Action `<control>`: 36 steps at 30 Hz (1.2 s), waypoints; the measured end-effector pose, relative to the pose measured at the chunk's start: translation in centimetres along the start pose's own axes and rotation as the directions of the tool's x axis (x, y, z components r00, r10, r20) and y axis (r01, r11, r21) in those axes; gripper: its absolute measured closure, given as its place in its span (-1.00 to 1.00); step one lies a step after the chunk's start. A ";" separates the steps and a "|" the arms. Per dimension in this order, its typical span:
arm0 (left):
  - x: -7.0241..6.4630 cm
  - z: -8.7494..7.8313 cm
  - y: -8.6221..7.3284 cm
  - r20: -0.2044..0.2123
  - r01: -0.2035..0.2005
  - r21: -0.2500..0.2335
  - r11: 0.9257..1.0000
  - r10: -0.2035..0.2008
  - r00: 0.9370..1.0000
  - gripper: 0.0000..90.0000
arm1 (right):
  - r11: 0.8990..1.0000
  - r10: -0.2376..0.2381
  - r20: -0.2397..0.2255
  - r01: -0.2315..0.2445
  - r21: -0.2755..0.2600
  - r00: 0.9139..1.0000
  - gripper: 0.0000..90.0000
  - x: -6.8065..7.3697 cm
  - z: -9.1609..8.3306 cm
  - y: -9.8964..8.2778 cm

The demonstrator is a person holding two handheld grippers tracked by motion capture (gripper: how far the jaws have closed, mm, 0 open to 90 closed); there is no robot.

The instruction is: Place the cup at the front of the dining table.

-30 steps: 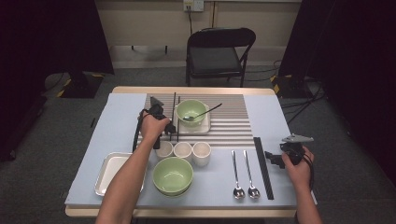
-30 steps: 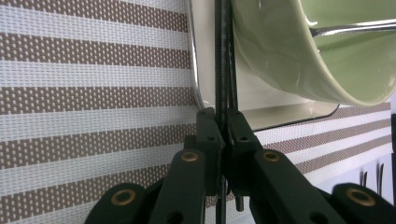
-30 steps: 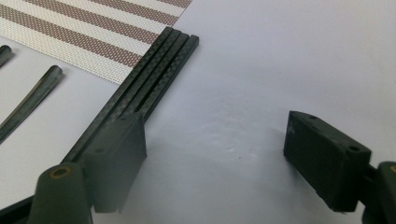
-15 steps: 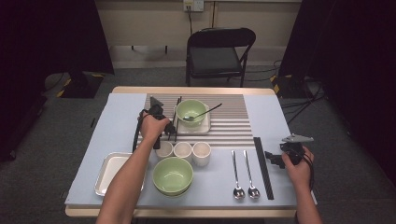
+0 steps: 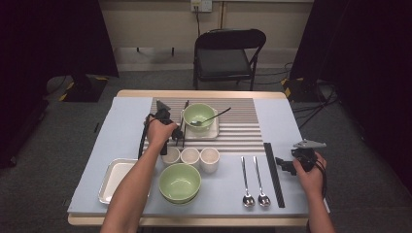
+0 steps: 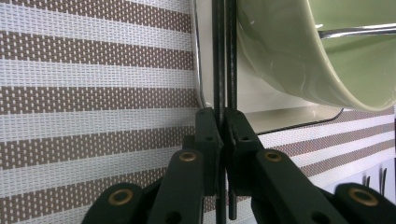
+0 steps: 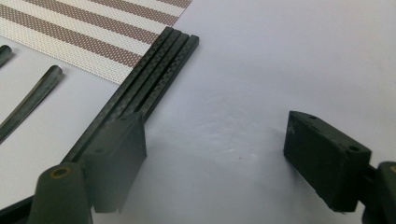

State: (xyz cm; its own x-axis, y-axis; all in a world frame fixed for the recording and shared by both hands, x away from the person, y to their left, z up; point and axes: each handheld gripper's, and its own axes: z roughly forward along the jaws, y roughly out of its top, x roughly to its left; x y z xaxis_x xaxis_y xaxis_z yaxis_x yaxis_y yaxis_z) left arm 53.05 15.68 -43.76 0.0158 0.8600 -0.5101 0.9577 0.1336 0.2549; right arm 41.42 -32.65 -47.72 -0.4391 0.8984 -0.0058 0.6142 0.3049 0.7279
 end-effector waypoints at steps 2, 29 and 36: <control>0.1 0.0 0.0 -0.003 -0.012 0.008 1.000 0.012 1.000 0.89 | 1.000 -0.001 0.001 0.001 0.000 1.000 -0.56 0.0 0.0 0.0; -0.7 -0.1 0.4 -0.029 -0.017 0.014 1.000 0.018 0.999 0.92 | 1.000 -0.002 -0.001 0.002 0.000 1.000 -0.56 0.0 0.0 0.0; -0.8 0.0 0.4 -0.029 -0.023 0.018 1.000 0.024 0.999 0.91 | 1.000 -0.001 -0.001 0.001 0.000 1.000 -0.55 0.0 0.0 0.0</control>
State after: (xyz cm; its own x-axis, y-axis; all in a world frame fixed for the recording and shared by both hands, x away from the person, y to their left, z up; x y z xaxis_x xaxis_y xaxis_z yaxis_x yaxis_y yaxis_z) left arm 53.38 15.09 -43.26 0.0302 0.8770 -0.4796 0.9620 0.1048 0.2523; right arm 41.42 -32.66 -47.72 -0.4405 0.8978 -0.0055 0.6136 0.3055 0.7281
